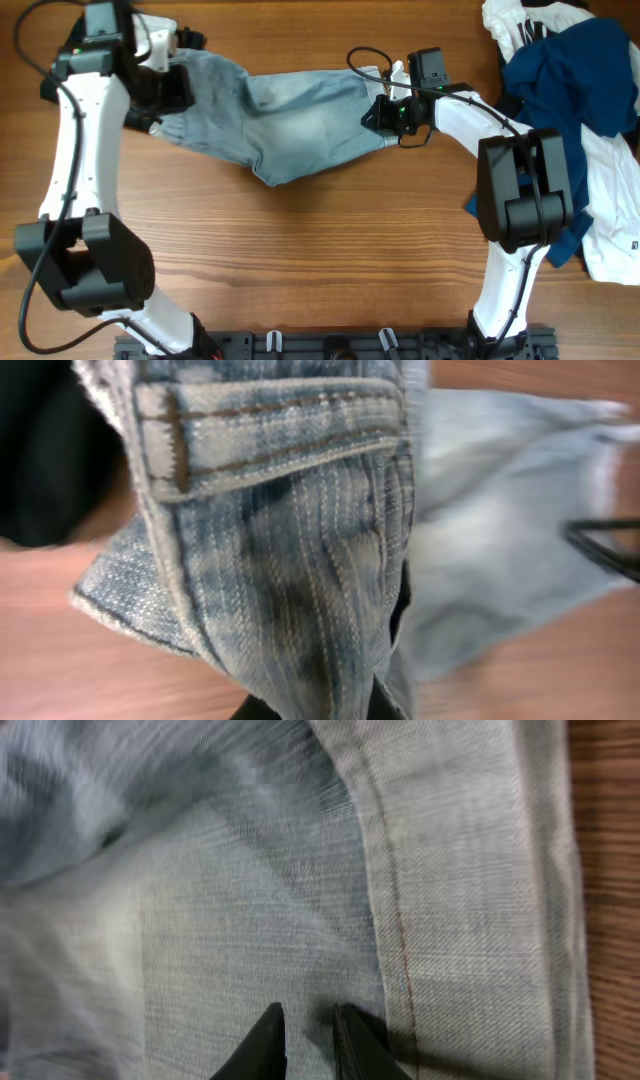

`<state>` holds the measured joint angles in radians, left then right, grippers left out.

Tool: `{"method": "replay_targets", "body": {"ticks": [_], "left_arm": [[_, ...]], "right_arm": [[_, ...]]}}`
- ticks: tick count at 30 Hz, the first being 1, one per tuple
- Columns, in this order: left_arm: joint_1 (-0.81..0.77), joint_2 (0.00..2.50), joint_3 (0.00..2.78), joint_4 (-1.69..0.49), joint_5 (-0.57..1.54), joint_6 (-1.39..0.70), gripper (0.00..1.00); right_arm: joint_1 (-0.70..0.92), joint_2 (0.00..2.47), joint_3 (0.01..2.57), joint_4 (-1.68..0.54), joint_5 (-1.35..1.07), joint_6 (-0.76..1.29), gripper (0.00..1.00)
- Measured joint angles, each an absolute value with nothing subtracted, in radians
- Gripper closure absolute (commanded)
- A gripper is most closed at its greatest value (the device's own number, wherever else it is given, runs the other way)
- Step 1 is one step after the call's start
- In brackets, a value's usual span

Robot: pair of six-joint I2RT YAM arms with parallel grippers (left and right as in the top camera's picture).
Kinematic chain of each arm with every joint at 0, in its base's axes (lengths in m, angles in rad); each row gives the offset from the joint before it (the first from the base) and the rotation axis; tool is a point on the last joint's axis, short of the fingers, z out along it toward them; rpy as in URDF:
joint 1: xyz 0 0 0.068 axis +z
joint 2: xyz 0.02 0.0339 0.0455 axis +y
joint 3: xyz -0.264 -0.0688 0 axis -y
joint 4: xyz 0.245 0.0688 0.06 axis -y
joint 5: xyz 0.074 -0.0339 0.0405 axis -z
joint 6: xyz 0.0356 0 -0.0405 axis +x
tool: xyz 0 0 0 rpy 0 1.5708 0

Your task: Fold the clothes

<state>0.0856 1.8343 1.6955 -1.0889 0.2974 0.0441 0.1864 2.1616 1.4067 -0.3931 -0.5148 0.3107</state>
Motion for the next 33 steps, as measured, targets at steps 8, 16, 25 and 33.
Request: {"method": "replay_targets", "body": {"ticks": [8,16,25,33], "left_arm": [[-0.196,1.834,1.695,-0.896,0.383,-0.149,0.96],[-0.373,1.862,1.699,-0.747,0.373,-0.324,0.96],[-0.306,1.903,1.706,-0.832,0.300,-0.347,0.96],[-0.146,1.843,1.840,-1.124,0.109,-0.191,0.96]], "right_arm": [[0.184,2.162,1.407,-0.383,-0.512,0.336,0.85],[0.165,2.144,1.400,-0.335,-0.562,0.340,0.87],[-0.077,1.834,1.398,-0.408,-0.582,0.311,0.85],[-0.055,1.833,1.396,-0.459,-0.580,0.228,0.76]]}}
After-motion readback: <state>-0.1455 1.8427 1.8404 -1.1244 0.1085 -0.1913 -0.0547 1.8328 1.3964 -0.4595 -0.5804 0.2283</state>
